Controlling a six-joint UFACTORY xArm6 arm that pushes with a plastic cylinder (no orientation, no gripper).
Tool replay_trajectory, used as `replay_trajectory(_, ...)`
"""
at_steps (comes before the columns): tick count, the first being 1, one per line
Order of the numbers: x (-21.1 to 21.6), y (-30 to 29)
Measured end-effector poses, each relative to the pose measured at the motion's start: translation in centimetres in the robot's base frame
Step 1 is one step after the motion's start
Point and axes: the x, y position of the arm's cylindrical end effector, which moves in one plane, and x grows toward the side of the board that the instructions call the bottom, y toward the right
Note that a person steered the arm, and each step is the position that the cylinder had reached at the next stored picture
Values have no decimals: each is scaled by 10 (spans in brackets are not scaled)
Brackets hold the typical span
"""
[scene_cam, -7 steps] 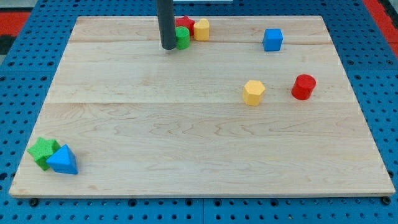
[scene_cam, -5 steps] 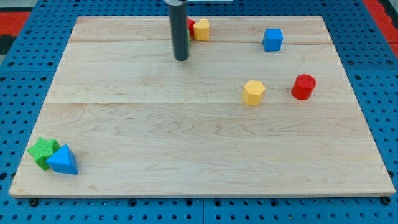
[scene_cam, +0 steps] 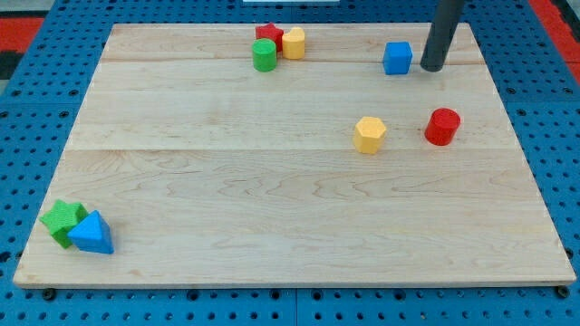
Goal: Move the blue cube to the right bottom of the yellow heart
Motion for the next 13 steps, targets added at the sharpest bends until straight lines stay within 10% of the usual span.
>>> replay_trajectory(13,0,-129)
